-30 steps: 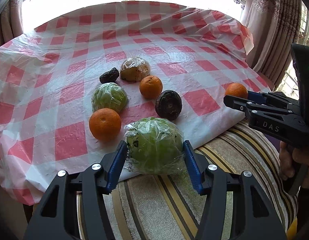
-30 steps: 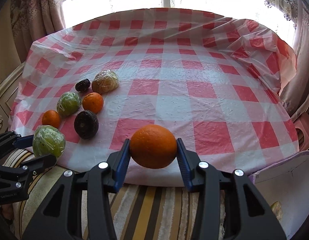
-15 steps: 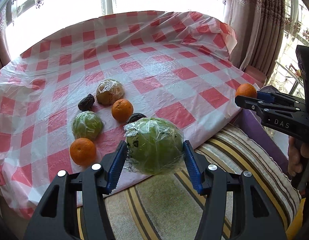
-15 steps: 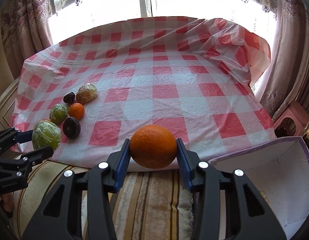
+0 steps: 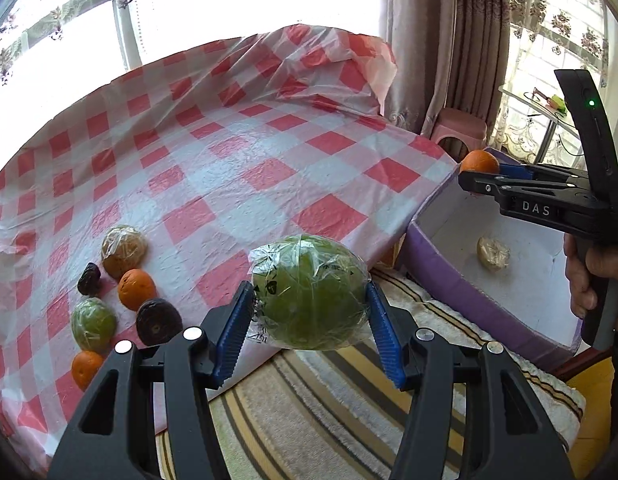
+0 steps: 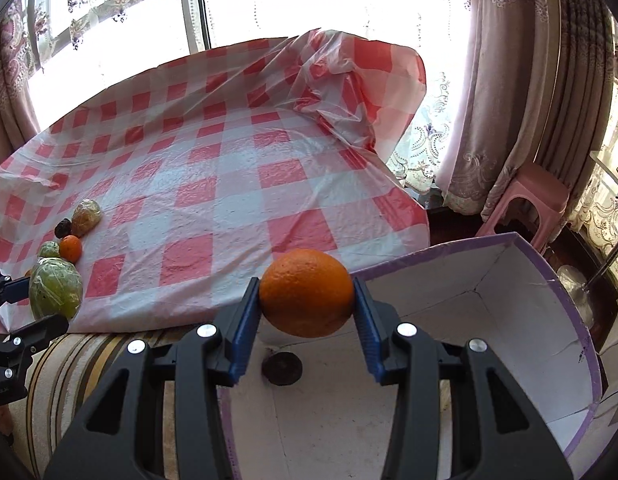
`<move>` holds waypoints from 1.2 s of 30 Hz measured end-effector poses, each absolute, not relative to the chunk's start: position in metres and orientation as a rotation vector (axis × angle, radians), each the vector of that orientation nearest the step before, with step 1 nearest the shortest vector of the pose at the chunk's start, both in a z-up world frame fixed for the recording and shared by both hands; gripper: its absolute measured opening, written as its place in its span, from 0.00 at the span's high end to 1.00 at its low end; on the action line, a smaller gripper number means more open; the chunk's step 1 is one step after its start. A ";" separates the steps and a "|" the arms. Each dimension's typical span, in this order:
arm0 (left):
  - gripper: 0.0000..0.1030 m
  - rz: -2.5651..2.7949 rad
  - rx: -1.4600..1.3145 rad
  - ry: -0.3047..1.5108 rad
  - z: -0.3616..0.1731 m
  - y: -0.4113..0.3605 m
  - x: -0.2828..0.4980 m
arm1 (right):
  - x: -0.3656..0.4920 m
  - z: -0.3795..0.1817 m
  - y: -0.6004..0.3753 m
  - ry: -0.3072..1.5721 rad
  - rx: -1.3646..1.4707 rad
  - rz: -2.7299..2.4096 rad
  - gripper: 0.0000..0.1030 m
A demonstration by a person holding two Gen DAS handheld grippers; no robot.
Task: Organize fruits
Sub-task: 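Carry both fruits into the white box and open both tools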
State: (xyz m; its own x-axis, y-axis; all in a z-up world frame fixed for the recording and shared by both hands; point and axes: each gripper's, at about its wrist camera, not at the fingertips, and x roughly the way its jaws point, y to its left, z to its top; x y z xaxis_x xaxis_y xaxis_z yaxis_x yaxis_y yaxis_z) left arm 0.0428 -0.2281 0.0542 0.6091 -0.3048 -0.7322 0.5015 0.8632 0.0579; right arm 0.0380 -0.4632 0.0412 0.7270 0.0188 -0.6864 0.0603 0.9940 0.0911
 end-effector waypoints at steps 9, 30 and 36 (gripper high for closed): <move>0.47 -0.593 0.355 0.774 0.053 -0.295 0.040 | 0.039 0.028 -0.496 0.796 0.130 -0.090 0.56; 0.47 -0.859 0.706 0.904 -0.018 -0.412 0.037 | 0.081 -0.034 -0.557 1.012 0.077 -0.208 0.56; 0.46 -0.870 0.808 0.943 -0.039 -0.427 0.042 | 0.096 -0.053 -0.559 1.056 0.056 -0.208 0.56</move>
